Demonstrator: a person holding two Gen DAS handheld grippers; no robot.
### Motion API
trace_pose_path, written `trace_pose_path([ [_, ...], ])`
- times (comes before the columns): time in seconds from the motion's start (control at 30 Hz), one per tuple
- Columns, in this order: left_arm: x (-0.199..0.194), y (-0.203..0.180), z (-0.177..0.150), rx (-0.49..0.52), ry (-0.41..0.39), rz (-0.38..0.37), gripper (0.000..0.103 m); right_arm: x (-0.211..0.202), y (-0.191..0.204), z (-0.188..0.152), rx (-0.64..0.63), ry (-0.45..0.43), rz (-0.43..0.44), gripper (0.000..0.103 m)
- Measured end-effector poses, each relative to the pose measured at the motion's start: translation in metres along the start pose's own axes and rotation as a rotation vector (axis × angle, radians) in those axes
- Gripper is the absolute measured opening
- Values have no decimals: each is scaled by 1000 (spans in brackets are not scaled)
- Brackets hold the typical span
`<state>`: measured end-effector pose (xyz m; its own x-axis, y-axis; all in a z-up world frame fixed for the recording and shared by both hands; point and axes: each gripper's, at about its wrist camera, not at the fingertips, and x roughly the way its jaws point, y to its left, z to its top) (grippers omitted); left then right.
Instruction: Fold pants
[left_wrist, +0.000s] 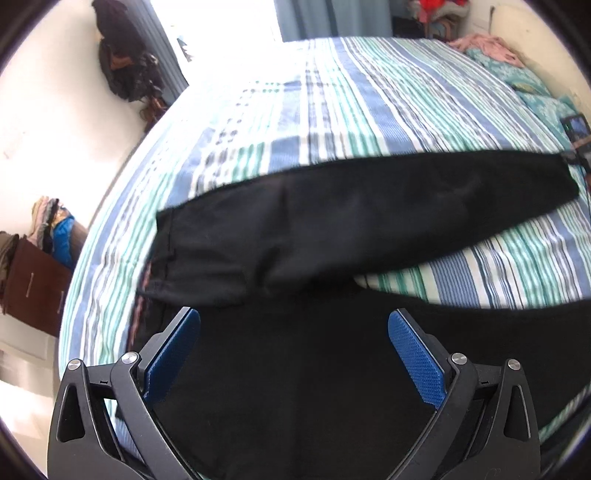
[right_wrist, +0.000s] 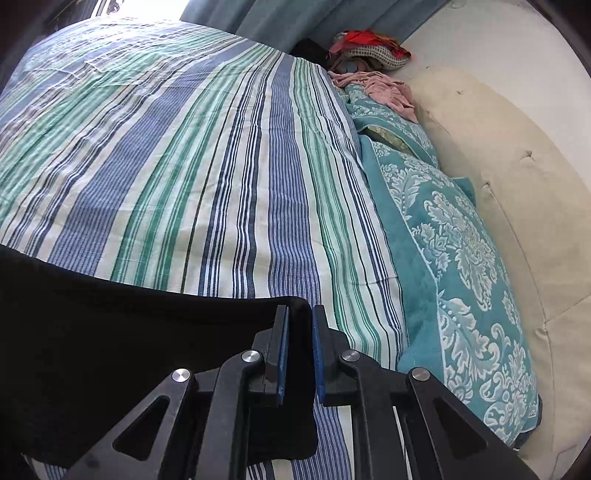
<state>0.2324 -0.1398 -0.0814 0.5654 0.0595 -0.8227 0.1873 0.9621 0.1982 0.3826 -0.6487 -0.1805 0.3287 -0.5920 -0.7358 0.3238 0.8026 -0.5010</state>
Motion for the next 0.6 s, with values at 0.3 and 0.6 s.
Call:
trace_pose_path([
  [0.3,164,-3,91,85,-55,305,102,29,15,17,73,26,-82,11],
  [0.6,214,72,65,-261,46,147,103,-40,11,-28,388,-128,426,67],
])
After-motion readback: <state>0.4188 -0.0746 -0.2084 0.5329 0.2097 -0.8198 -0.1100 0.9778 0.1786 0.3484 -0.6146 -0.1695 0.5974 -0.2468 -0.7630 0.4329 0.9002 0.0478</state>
